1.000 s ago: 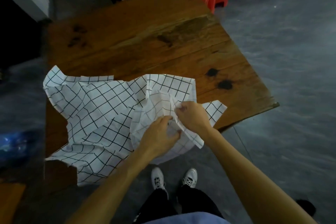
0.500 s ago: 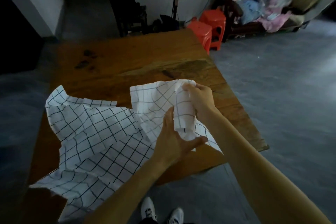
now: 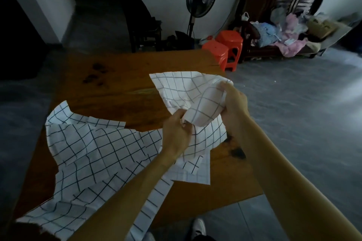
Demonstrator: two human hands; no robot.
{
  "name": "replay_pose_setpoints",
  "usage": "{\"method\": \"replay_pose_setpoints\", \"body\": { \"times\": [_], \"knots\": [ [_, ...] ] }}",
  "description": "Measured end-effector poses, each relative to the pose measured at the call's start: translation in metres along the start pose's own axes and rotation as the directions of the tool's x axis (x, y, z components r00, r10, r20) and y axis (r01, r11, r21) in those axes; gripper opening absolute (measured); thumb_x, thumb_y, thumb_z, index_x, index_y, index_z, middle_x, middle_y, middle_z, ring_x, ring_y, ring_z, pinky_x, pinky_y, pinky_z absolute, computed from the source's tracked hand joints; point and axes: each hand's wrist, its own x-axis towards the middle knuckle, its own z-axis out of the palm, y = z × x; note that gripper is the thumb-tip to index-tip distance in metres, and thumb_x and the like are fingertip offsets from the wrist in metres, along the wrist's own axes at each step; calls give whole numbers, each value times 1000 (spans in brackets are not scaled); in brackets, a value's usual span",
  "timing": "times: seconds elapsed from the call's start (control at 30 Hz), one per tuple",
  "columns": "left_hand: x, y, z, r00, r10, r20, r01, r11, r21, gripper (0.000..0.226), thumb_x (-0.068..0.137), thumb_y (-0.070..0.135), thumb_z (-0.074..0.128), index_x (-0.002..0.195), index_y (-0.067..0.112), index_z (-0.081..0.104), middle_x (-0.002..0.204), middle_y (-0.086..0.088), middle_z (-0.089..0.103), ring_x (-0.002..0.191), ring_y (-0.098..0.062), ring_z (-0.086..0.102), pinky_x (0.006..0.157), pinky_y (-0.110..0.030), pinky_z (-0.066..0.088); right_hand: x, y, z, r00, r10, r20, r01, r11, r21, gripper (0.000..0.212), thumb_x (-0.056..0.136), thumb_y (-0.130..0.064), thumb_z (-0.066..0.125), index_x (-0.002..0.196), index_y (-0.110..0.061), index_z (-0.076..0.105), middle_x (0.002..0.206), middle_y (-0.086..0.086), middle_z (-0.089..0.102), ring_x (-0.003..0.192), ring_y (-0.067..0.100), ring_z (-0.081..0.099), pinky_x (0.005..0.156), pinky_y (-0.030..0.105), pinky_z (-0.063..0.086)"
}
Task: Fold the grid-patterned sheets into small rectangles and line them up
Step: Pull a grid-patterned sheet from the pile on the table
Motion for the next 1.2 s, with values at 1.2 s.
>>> {"method": "replay_pose_setpoints", "body": {
  "times": [1.2],
  "knots": [
    [106, 79, -82, 881, 454, -133, -159, 549, 821, 21, 96, 20, 49, 104, 7, 64, 93, -12, 64, 78, -25, 62, 69, -38, 54, 97, -92, -13, 153, -763, 628, 878, -187, -440, 23, 83, -1, 58, 101, -11, 68, 90, 7, 71, 80, 28, 64, 80, 38, 45]
  ]
}}
